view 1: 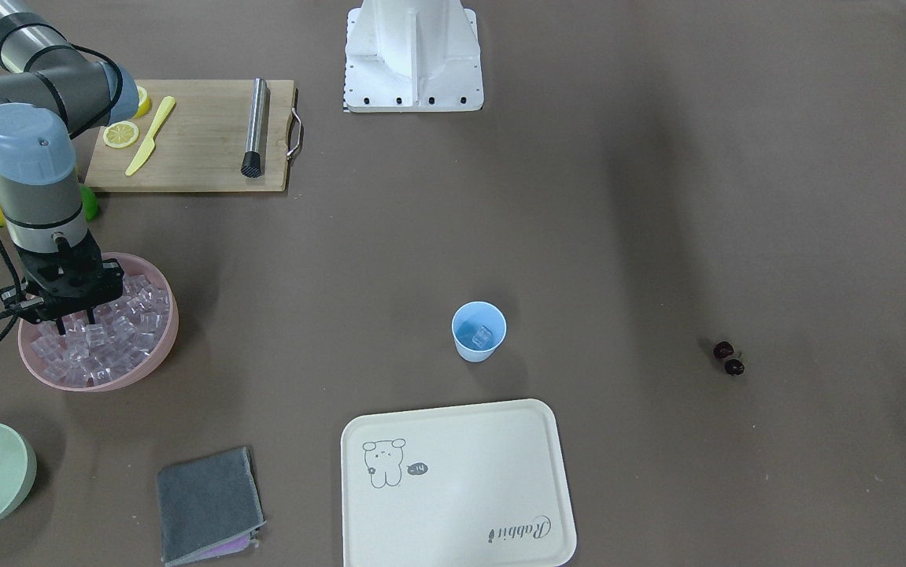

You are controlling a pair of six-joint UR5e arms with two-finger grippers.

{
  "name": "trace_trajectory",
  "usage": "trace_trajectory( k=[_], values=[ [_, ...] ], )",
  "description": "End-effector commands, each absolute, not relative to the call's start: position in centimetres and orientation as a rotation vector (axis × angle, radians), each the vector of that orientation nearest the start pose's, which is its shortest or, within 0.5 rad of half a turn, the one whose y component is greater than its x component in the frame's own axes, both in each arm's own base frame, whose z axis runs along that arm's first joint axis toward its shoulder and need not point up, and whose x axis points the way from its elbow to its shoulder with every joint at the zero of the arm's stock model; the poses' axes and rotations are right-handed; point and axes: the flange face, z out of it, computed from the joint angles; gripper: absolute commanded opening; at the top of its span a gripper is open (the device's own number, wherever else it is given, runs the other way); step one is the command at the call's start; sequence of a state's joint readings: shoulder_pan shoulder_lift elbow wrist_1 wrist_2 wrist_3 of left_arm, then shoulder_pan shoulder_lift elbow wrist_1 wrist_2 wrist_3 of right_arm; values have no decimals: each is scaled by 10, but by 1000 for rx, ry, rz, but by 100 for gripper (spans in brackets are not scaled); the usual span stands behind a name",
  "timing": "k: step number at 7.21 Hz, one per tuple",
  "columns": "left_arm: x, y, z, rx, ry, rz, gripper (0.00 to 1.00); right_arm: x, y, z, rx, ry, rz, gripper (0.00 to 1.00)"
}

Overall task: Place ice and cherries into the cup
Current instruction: 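Lower the right gripper into the pink bowl and grasp a third ice cube, then carry the ice cube with the right gripper to the cup and release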

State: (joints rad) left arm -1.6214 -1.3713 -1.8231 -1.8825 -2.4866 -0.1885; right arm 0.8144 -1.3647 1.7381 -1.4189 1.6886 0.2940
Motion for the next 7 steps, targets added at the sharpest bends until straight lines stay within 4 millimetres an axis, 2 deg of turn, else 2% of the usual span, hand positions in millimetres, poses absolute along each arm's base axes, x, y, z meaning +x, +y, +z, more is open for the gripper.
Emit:
trace_trajectory(
  k=[1, 3, 4, 5, 6, 7],
  values=[
    [-75, -414, 583, 272, 925, -54, 98, -314, -511, 468, 404, -371, -479, 24],
    [-75, -413, 584, 283, 925, -50, 98, -304, -515, 450, 425, -403, -464, 23],
    [-75, -413, 584, 281, 926, -52, 98, -305, -520, 422, 433, -485, -458, 23],
    [-75, -413, 585, 279, 926, -53, 98, -325, -527, 383, 419, -546, -406, 23],
    [-75, -413, 585, 280, 925, -51, 98, -381, -518, 322, 373, -603, -319, 23],
    [-74, -413, 587, 276, 924, -50, 98, -418, -514, 257, 360, -663, -248, 23]
  ],
)
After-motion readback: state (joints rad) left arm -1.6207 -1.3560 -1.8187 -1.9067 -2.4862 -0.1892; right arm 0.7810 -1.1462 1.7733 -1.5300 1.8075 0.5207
